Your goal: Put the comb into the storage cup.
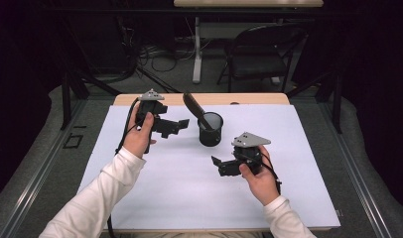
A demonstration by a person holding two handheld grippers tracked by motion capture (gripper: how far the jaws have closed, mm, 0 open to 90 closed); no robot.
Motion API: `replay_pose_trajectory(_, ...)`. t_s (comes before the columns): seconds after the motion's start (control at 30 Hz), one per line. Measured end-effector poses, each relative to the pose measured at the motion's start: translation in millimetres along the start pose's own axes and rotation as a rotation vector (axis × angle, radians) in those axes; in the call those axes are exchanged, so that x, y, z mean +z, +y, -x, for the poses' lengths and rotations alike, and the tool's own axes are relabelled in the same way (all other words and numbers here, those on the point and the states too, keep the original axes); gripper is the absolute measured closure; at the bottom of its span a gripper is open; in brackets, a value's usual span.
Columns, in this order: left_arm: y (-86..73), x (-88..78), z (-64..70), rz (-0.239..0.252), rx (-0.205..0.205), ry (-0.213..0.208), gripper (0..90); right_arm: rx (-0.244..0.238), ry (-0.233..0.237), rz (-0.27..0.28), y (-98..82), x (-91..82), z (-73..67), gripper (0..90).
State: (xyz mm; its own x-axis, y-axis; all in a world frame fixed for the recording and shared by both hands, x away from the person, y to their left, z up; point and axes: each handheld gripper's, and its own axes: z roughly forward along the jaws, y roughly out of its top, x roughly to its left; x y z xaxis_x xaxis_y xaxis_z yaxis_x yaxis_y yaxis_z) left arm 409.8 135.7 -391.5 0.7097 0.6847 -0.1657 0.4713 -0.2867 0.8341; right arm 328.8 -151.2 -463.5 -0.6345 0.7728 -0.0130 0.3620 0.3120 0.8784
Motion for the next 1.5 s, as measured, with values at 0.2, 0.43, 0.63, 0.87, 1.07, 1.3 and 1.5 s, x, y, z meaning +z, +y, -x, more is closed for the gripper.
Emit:
replay_pose_trajectory(0.2,-6.5,-10.6,1.6,0.002,0.014,-0.021,0.4,-0.001,0.0,0.002,0.4,-0.5,0.3,1.0)
replay_pose_trajectory(0.43,-14.7,-23.6,3.4,0.006,0.021,-0.021,0.4,-0.006,-0.006,0.006,2.9,-2.0,0.1,1.0)
replay_pose_trajectory(0.63,-19.8,-35.7,4.6,0.014,0.029,-0.022,0.4,-0.015,-0.009,0.018,7.2,-8.4,-1.8,1.0)
replay_pose_trajectory(0.87,-30.4,-49.3,4.3,0.028,0.033,-0.024,0.4,-0.015,-0.008,0.014,7.7,-16.6,-1.1,1.0)
replay_pose_trajectory(1.07,-45.5,-61.1,3.1,0.033,0.036,-0.018,0.4,-0.008,-0.015,0.008,6.7,-26.9,3.6,1.0)
replay_pose_trajectory(1.3,-66.0,-73.1,0.0,0.039,0.039,-0.002,0.4,-0.002,-0.035,0.004,0.5,-38.4,7.6,1.1)
replay_pose_trajectory(1.5,-86.0,-81.7,-4.2,0.048,0.028,0.001,0.4,-0.001,-0.052,0.002,-6.9,-46.5,10.9,1.0)
